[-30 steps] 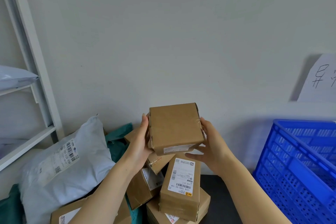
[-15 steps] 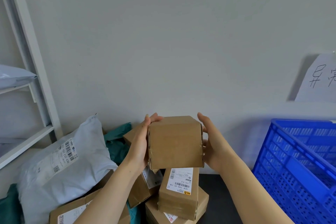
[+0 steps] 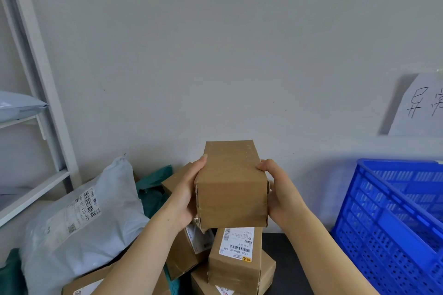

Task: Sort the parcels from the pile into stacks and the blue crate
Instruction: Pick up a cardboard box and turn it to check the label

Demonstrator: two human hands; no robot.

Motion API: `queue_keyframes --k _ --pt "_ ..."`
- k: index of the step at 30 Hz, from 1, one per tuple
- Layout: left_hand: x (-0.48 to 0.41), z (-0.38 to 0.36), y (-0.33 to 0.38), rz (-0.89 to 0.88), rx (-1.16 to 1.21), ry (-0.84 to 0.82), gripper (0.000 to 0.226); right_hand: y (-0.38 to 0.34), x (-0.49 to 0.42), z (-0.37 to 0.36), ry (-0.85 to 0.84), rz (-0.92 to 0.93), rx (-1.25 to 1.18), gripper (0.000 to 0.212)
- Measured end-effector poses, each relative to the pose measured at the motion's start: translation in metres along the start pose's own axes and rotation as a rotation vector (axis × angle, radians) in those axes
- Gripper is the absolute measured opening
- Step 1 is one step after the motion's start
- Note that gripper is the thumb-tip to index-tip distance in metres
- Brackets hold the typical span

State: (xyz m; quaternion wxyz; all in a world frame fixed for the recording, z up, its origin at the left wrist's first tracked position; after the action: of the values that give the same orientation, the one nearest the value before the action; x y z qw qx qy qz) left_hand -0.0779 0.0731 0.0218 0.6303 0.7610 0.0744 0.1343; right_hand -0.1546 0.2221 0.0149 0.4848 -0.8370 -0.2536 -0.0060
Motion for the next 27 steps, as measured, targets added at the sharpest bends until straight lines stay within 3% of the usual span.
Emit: queue_keyframes --k 4,9,12,14,19,27 --pt "-0.002 0.002 -0.004 0.045 -0.038 -0.006 0.054 -0.001 -0.002 -0.001 -0.032 0.019 0.01 0.034" --pt "-0.001 0.003 -0.007 0.057 -0.041 -0.024 0.048 -0.001 -0.008 -0.003 -0.112 0.042 0.043 0.038" --pt "0.0 0.004 -0.009 0.069 -0.023 -0.034 0.046 0.0 -0.009 -0.003 -0.138 0.046 0.103 0.075" --pt "-0.001 0.006 -0.011 0.081 -0.04 -0.022 0.049 0.002 -0.009 -0.004 -0.168 0.057 0.11 0.086" --pt "-0.004 0.012 -0.017 0.11 -0.06 0.007 0.062 0.003 -0.01 -0.001 -0.19 0.101 0.122 0.068" --pt "-0.004 0.012 -0.02 0.115 -0.104 0.024 0.044 0.002 -0.007 0.003 -0.179 0.13 0.123 0.069"
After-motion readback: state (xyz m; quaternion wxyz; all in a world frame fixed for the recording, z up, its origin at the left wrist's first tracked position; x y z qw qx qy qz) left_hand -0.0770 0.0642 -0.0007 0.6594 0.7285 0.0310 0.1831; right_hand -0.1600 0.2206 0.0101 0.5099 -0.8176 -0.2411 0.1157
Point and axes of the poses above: each hand's wrist, its own x-axis away from the middle knuckle, its own z-axis out of the back of the hand, y = z × x, the point moved 8 cm from there along -x, towards the middle knuckle, and after that the axes turned 14 degrees about -x, right-handed, at the moved point
